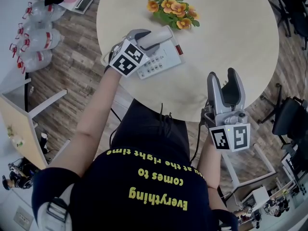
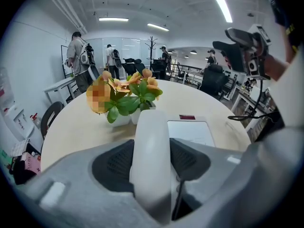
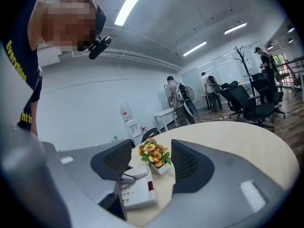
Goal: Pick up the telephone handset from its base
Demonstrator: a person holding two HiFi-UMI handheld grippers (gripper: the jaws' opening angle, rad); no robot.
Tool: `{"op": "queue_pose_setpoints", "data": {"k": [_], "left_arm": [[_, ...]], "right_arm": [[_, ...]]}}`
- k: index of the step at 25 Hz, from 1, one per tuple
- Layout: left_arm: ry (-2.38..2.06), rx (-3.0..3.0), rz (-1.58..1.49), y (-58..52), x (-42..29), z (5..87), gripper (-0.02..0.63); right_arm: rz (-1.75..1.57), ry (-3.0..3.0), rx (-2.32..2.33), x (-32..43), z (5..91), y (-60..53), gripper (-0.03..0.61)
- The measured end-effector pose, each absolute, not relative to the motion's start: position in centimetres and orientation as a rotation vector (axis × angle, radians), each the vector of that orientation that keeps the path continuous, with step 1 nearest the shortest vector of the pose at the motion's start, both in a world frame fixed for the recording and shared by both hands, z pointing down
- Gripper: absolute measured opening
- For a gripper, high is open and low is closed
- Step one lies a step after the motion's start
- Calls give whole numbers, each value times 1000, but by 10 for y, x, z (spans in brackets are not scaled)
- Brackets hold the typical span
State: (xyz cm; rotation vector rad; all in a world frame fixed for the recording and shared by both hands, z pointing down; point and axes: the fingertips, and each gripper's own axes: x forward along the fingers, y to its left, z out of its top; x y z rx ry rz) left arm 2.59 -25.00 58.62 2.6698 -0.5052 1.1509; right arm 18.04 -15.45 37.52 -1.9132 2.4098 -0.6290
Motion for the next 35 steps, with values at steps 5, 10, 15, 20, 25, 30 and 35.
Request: {"op": "queue_pose_setpoints", "data": {"k": [5, 10, 15, 20, 25, 30, 35], "left_arm": [[-516, 2676, 1151, -250, 26, 586, 232], [-535, 2683, 1129, -251, 25, 582, 232], [-593, 2670, 1058, -256, 23, 570, 230], [-628, 2654, 997, -259, 17, 558, 230], [-648, 2659, 967, -255, 15, 546, 230], [-667, 2685, 945, -252, 15, 532, 230], [-703, 2710, 918, -253, 12, 513, 230]], "right_arm": [[-619, 2406, -1918, 182, 373, -153, 262], [-602, 2398, -1928, 185, 370, -152, 262], [-579, 2397, -1944, 186, 366, -150, 261], [-520, 2418, -1944, 183, 357, -148, 202], [-453, 2410, -1964, 186, 345, -144, 86], [-433, 2414, -1947, 185, 336, -139, 12], [-402, 2417, -1934, 184, 326, -137, 12]]}}
